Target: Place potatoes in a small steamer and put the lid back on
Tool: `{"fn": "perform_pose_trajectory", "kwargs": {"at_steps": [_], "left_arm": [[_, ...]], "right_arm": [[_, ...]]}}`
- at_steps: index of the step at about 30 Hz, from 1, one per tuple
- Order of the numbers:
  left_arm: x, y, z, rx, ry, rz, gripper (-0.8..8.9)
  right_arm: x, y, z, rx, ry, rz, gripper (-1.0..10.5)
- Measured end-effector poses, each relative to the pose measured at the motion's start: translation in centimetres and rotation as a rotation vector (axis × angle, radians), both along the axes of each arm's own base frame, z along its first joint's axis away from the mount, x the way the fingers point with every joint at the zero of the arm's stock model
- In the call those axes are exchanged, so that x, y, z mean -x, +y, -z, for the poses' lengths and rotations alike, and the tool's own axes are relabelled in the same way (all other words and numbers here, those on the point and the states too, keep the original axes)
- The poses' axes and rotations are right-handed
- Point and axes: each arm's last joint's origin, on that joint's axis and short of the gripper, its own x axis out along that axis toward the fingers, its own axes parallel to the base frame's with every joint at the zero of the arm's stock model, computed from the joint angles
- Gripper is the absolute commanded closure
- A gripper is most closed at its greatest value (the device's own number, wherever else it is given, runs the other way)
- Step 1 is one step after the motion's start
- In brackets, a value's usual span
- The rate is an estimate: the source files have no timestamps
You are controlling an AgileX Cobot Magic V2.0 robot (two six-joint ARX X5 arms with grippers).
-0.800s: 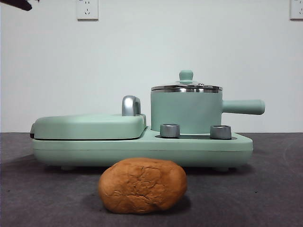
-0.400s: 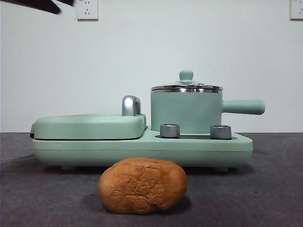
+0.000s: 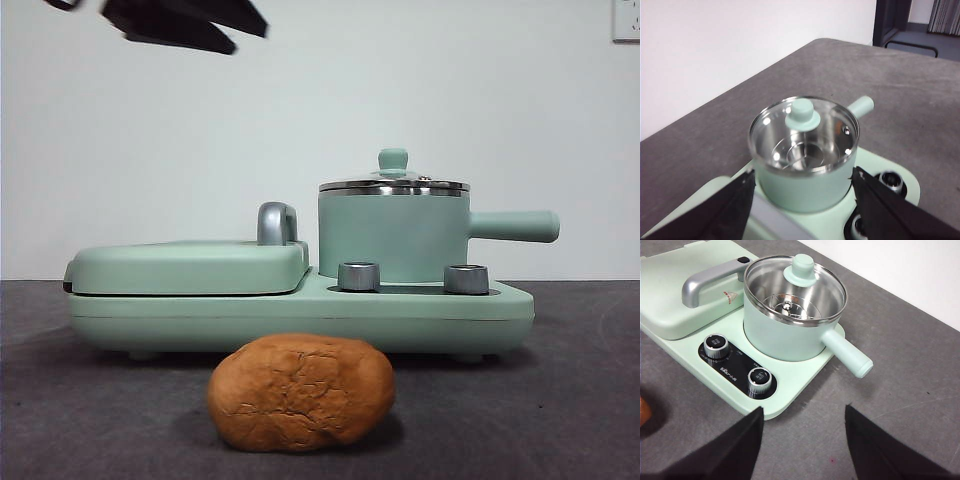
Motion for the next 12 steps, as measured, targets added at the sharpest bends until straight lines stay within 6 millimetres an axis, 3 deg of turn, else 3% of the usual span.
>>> {"fn": "perform_pose_trajectory", "kwargs": {"at_steps": [12], "left_arm": [[-6.4,-5.6,0.9,-0.009,0.04,0.01,5.03]], "right_arm": [[0.0,0.0,0.0,-0.016,0.008,0.008,6.9]]}}
